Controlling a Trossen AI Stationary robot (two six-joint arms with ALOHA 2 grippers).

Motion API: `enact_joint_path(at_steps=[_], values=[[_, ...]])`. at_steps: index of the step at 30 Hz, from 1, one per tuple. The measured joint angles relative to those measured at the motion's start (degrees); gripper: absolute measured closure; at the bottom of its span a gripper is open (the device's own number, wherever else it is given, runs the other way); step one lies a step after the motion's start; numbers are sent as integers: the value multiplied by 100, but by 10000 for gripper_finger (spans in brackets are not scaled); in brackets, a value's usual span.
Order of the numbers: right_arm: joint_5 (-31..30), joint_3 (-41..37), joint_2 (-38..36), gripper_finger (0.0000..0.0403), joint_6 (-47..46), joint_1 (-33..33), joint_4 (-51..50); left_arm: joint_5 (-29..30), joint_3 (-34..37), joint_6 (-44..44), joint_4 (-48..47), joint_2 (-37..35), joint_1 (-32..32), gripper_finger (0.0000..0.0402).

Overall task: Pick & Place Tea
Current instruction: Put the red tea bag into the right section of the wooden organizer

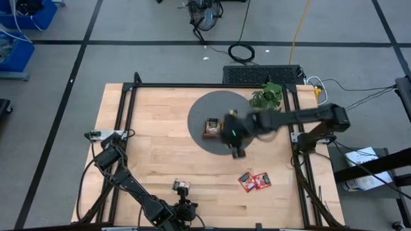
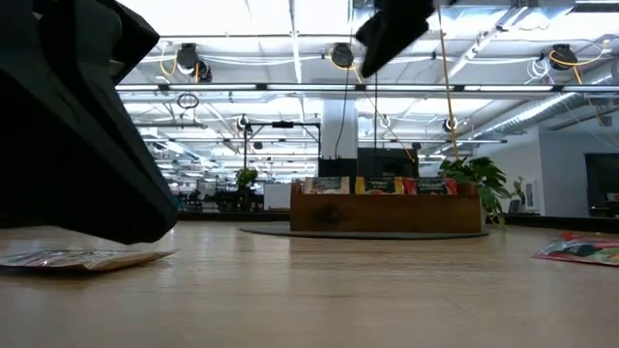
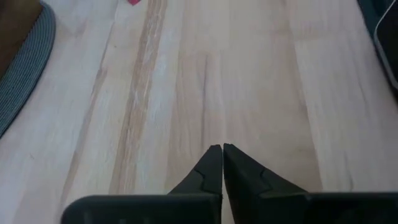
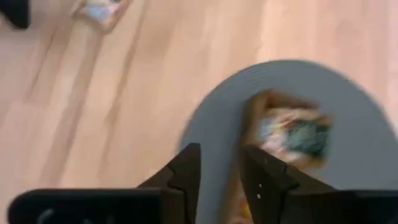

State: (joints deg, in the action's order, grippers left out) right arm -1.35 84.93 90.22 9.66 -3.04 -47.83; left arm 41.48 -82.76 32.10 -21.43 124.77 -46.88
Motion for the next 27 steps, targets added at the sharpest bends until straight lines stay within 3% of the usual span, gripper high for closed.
enact_joint_path(at_steps=[4, 7, 13, 16, 21, 27], values=[[-631, -760, -448, 352, -749, -1128, -103, 436, 0, -81, 353, 0, 12, 397], [-775, -1491, -790, 392, -971, -1973, 190, 730, 0, -459, 847, 0, 13, 391], [-1059, -3303, -1600, 388, -1789, -3342, 2626, 682, 0, -1120, 2056, -2, 417, 398], [-1507, -4135, -1726, 398, -2348, -3771, 3991, 78, 0, -1355, 2492, -2, 870, 393], [-1493, -5217, -1410, 398, -3048, -4175, 5966, -1341, -4, -1206, 3018, 73, 1610, 397], [-1492, -5451, -641, 402, -3570, -4371, 6222, -1913, 2, -793, 3422, 247, 2103, 380]])
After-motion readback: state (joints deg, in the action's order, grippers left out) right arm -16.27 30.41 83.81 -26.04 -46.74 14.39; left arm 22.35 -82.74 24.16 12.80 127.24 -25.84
